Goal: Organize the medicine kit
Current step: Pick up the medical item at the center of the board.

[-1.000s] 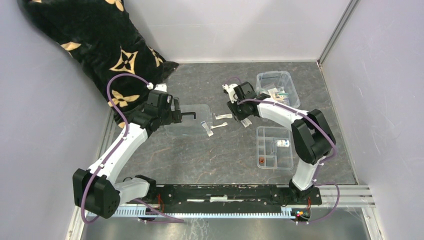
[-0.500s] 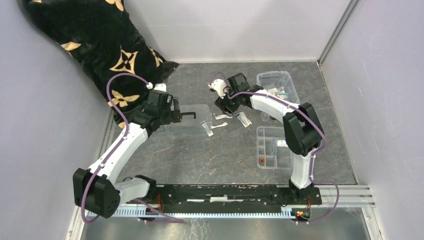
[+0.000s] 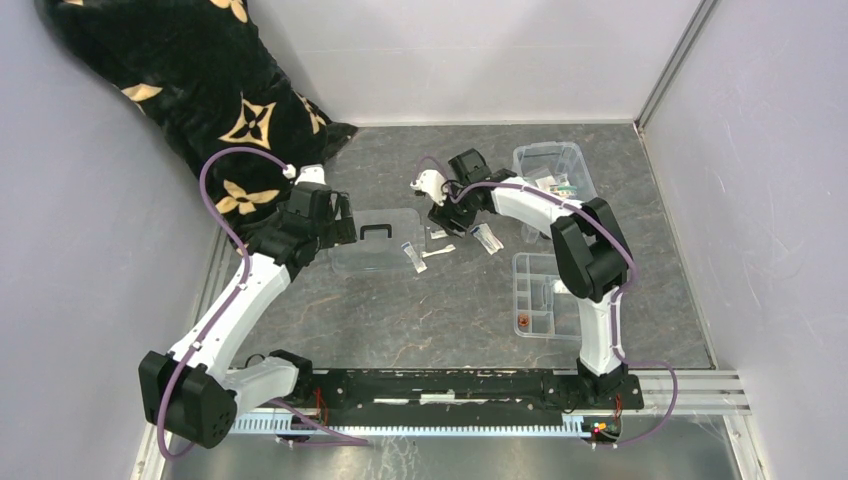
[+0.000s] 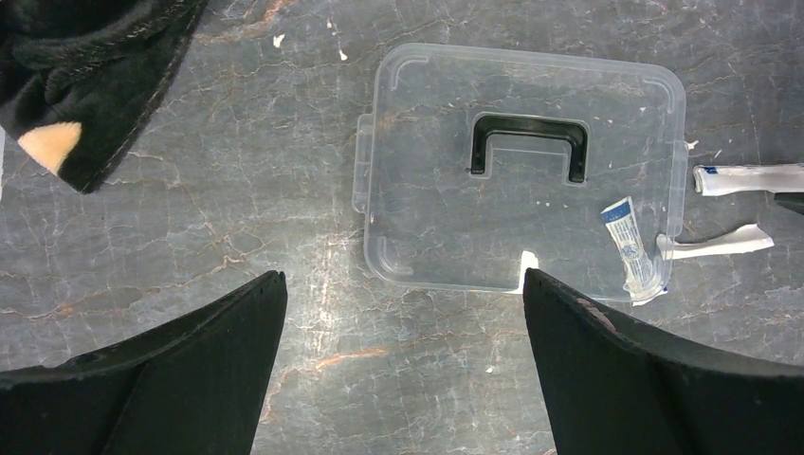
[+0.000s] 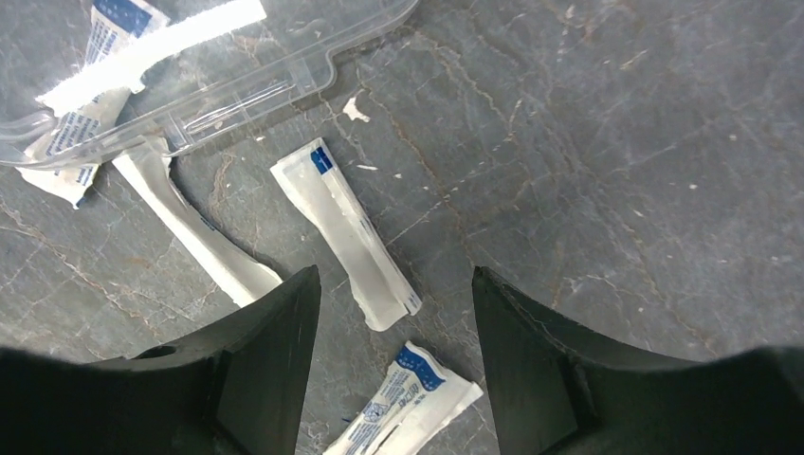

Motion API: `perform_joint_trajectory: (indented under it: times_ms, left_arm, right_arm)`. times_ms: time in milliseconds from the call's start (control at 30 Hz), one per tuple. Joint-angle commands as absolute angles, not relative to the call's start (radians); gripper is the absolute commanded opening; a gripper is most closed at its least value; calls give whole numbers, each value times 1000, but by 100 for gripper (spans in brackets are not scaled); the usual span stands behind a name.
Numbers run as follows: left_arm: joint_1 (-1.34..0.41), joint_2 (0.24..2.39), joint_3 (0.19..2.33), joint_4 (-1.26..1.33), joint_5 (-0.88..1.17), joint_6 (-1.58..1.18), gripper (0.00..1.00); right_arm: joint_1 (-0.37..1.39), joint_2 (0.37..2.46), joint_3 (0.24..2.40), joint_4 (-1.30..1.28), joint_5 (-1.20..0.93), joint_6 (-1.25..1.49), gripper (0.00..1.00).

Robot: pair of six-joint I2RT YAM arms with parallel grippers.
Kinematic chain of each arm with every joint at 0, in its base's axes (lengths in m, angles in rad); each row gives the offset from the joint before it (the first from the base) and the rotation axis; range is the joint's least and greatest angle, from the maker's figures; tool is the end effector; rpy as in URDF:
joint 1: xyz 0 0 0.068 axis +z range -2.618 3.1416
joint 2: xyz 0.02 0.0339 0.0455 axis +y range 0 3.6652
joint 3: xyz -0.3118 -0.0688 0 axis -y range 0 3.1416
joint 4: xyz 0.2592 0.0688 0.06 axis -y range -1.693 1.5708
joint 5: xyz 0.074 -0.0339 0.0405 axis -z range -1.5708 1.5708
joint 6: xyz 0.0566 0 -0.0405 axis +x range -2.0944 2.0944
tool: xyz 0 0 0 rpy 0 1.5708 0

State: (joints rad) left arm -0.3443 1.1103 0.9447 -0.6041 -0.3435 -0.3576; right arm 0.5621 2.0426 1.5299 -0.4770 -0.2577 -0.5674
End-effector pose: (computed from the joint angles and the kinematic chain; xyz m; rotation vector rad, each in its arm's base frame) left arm 0.2308 -0.0625 0.3207 -0.1826 2.2783 0.0395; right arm 0.4050 0.2721 0.2088 -1.4436 2.0945 0.3273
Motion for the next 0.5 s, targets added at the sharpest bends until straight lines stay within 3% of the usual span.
perform_joint_trajectory:
  times_ms: [0,467]
  left_arm:
    - [-344,1113,944,-582,-372,-335,100]
    - [-343,1138,948,-581,-363,-330,100]
  right_arm:
    - [566,2070,1578,-493,-301,-601,66]
    - [586,2115,1569,-522,-318,-612,66]
